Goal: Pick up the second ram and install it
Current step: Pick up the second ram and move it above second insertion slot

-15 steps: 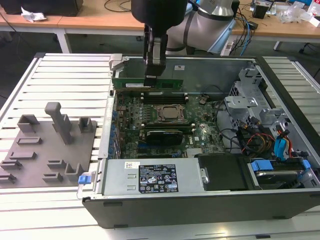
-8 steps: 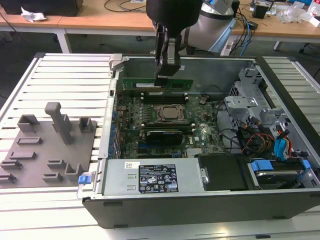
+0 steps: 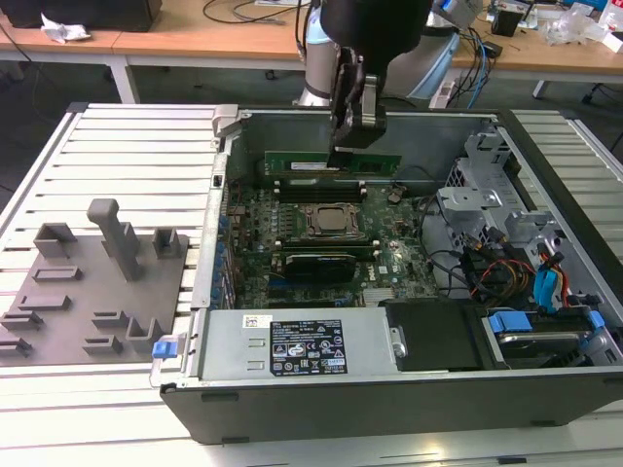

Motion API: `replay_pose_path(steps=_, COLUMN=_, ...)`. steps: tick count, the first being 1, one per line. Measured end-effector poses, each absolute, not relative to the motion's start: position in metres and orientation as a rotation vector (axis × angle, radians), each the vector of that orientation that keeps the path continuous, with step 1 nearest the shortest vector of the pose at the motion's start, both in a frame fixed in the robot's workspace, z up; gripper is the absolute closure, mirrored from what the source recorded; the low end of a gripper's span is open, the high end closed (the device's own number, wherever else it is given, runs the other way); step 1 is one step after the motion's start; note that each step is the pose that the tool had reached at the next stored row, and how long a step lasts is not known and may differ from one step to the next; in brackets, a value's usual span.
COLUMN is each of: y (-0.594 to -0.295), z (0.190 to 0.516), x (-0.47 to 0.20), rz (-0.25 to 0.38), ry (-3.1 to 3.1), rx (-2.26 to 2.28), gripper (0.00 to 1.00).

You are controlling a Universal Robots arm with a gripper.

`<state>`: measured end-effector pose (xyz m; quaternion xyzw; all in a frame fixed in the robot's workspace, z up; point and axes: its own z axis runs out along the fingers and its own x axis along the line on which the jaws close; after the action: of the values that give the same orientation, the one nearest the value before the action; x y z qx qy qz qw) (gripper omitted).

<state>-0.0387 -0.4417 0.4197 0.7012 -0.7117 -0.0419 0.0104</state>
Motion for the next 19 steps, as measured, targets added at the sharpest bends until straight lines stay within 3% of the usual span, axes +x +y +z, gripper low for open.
replay_pose_path(steps=19, y=-0.442, z=0.42, x=0.031, rz=-0.144, ry=-2.215, rx=2.182, gripper=0.87)
